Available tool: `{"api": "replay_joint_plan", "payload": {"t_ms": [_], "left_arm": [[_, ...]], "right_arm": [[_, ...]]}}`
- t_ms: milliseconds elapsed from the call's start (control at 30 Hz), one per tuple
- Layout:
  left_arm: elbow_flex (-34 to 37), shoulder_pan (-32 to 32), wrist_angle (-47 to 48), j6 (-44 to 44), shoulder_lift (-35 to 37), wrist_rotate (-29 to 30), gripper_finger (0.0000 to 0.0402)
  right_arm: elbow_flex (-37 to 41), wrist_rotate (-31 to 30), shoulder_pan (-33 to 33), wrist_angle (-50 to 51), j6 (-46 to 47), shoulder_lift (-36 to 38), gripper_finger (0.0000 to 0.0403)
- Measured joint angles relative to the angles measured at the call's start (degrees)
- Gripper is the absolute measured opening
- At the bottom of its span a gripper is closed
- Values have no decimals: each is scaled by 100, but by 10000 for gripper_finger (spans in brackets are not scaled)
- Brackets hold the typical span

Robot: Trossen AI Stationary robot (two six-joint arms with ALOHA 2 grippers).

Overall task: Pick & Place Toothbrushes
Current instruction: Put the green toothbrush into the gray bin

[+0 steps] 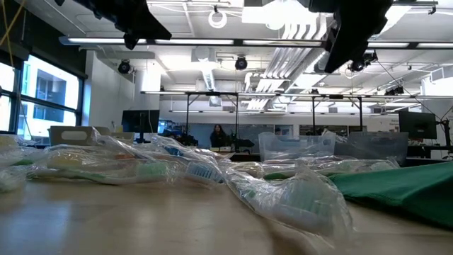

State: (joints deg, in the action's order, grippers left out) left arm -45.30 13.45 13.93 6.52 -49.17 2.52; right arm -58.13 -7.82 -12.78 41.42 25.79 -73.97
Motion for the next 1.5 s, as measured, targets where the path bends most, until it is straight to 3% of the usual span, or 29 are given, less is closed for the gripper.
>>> {"api": "replay_joint_plan", "payload": {"t_ms": [567,1000,1333,1500], "left_arm": [[0,0,-2,0,0,2,1],[0,1,13,0,0,2,1],[-2,1,171,0,-1,2,1],[-2,2,307,0,-2,2,1]], "right_arm": [[0,20,0,76,-5,-903,66],[1,-388,0,242,-7,-1148,68],[4,-256,-151,329,-61,-1685,166],[4,-240,-234,273,-75,-2072,183]]}}
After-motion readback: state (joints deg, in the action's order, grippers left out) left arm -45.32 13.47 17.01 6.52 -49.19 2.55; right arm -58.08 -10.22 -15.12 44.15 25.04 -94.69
